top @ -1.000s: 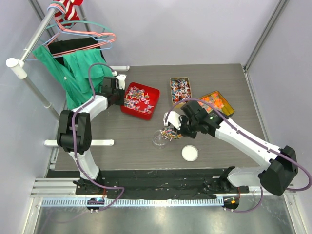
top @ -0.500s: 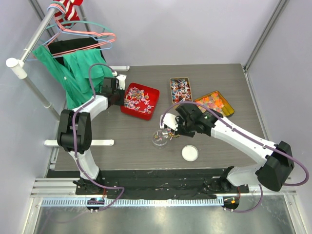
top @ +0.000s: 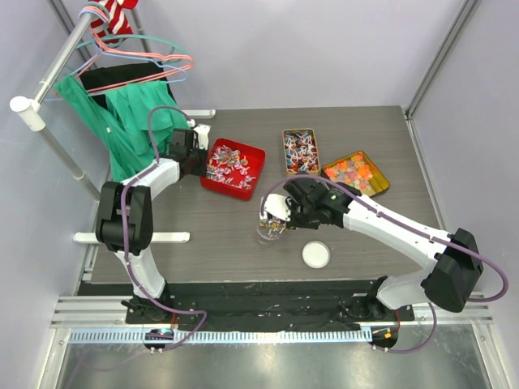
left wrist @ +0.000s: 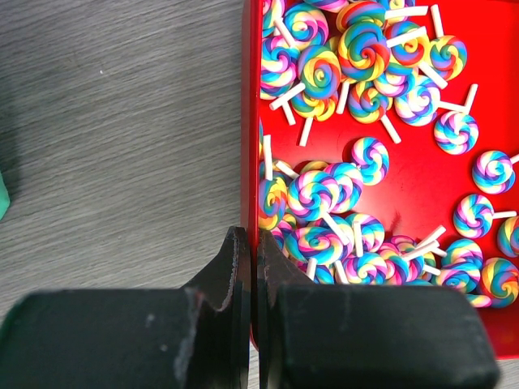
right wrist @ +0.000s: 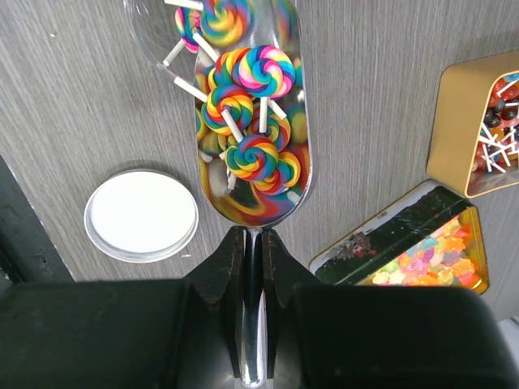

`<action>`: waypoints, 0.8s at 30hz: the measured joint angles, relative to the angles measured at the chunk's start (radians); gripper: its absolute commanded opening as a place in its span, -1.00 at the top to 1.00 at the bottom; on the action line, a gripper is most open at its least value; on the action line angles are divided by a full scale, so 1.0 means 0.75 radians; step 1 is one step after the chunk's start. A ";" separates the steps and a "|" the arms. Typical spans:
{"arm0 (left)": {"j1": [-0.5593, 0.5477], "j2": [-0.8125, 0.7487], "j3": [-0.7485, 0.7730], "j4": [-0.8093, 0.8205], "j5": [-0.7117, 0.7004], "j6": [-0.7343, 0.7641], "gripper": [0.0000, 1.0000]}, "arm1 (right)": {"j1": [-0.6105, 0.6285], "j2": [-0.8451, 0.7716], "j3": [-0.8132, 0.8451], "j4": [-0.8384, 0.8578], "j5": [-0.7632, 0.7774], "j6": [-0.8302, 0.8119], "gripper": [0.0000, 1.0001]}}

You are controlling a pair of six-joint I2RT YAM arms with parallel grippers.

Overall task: Pack the candies
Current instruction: Place the fake candies in the packing bottle.

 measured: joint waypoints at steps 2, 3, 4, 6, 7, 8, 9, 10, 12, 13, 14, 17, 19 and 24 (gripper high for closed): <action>0.000 0.000 0.000 0.001 0.001 0.000 1.00 | 0.010 0.018 0.009 -0.001 0.020 -0.012 0.98; 0.000 0.000 0.000 0.001 0.001 0.000 1.00 | 0.013 0.026 0.013 -0.003 0.027 -0.014 0.98; 0.000 0.000 0.000 0.001 0.001 0.000 1.00 | 0.016 0.034 0.017 -0.004 0.034 -0.017 0.98; 0.000 0.000 0.000 0.001 0.002 0.000 1.00 | 0.022 0.047 0.030 -0.009 0.045 -0.019 0.98; 0.000 0.000 0.000 0.001 0.002 0.000 1.00 | 0.024 0.051 0.035 -0.009 0.049 -0.021 0.98; 0.000 0.000 0.000 0.001 0.003 0.000 1.00 | 0.026 0.055 0.045 -0.013 0.051 -0.023 0.98; 0.000 0.001 0.000 0.001 0.004 0.000 1.00 | 0.029 0.060 0.058 -0.016 0.055 -0.026 0.98; 0.000 0.002 0.000 0.001 0.005 0.000 1.00 | 0.031 0.063 0.067 -0.017 0.058 -0.028 0.98; 0.000 0.004 0.000 0.001 0.006 0.000 1.00 | 0.037 0.069 0.086 -0.018 0.063 -0.032 0.99; 0.000 0.006 0.000 0.001 0.006 0.000 1.00 | 0.041 0.075 0.097 -0.019 0.067 -0.034 0.99; 0.000 0.008 0.000 0.001 0.006 0.000 1.00 | 0.045 0.078 0.104 -0.019 0.069 -0.037 0.98; 0.000 0.012 0.000 0.001 0.006 -0.001 1.00 | 0.061 0.094 0.116 -0.022 0.079 -0.047 0.98; 0.000 0.013 0.000 0.001 0.007 -0.001 1.00 | 0.069 0.102 0.116 -0.027 0.086 -0.053 0.99; 0.000 0.015 0.000 0.002 0.011 -0.001 1.00 | 0.080 0.109 0.116 -0.053 0.111 -0.076 0.99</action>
